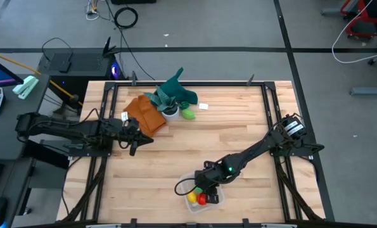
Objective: Pick and placing Produce into tupperware
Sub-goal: Put the pear into the transparent bin, then put the melon into the transparent bin
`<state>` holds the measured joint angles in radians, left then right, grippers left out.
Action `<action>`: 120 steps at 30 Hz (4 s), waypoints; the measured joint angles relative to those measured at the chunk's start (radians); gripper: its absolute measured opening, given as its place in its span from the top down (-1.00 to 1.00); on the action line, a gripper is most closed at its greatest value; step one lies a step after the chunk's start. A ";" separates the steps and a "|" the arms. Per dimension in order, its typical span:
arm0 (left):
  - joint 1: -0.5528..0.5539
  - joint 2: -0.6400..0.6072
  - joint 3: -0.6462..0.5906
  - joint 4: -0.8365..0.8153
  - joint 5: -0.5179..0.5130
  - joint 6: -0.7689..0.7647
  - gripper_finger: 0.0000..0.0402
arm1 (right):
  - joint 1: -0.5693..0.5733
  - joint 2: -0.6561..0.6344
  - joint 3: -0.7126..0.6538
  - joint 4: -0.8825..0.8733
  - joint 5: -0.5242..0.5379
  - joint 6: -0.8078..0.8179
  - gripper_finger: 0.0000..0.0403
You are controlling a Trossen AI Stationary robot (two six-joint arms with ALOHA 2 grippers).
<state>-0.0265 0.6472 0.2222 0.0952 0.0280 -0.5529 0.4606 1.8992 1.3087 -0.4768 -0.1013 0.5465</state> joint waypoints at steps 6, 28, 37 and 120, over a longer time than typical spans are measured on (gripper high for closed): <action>0.000 0.000 0.000 -0.002 0.000 0.000 0.91 | 0.000 0.000 0.000 0.001 -0.013 0.000 -0.02; 0.000 0.000 0.000 -0.005 -0.001 -0.003 0.94 | -0.055 -0.206 0.001 -0.123 0.024 -0.005 -0.02; 0.000 0.000 0.000 -0.003 -0.001 -0.003 0.88 | -0.089 -0.283 0.002 -0.289 0.062 -0.027 -0.01; 0.000 0.000 0.000 -0.004 -0.008 -0.087 0.94 | -0.701 0.000 -0.381 0.758 0.393 -0.472 -0.67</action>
<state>-0.0261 0.6473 0.2222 0.0914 0.0196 -0.6395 -0.2401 1.8987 0.9272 0.2813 0.2916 0.0742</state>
